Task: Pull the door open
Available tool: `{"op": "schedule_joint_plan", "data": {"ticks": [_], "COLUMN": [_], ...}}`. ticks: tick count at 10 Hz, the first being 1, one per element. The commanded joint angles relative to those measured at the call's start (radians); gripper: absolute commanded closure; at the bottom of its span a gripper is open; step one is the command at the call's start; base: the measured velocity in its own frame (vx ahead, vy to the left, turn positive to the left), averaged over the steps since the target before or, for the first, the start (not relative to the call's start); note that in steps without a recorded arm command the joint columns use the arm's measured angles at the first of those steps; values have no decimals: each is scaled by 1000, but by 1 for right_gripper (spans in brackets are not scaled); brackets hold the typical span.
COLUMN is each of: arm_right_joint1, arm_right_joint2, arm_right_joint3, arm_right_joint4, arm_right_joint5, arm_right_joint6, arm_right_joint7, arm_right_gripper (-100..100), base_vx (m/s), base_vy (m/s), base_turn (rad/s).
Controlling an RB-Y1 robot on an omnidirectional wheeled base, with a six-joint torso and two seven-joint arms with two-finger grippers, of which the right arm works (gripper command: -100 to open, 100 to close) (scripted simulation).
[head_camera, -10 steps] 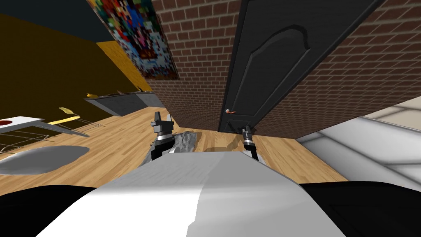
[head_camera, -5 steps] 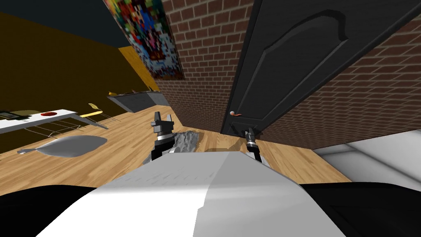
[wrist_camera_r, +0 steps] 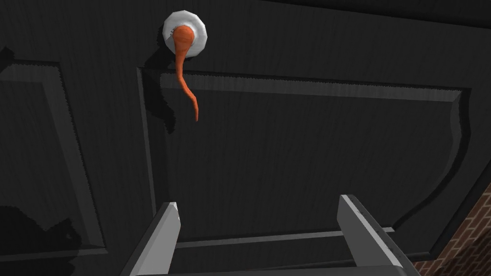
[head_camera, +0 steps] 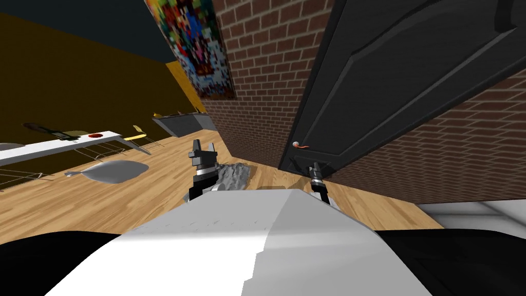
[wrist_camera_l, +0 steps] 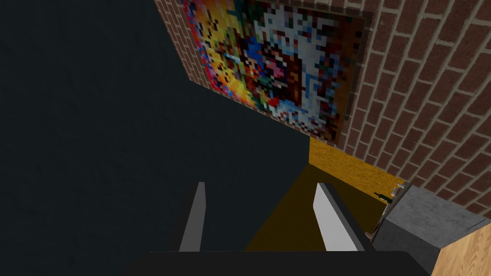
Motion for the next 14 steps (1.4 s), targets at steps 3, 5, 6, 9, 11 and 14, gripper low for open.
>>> {"op": "schedule_joint_plan", "data": {"ticks": [3,5,6,9,11,14], "arm_right_joint1": [-21,-32,-36,-50,-58,-70], "arm_right_joint2": [-29,-43,-49,-67,-77,-93], "arm_right_joint3": [-33,-50,-58,-79,-92,-111], "arm_right_joint4": [105,158,182,251,289,350], "arm_right_joint5": [-13,-20,-23,-32,-36,-44], "arm_right_joint6": [-9,-14,-16,-23,-26,-32], "arm_right_joint7": [-25,-37,-42,-57,-65,-79], "arm_right_gripper": [-100,-100,-100,-100,-100,-100], "base_vx": [106,92,96,98,58,63], "base_vy": [-26,-35,-28,-34,-31,-31], "base_turn": [215,196,154,187,125,138]}}
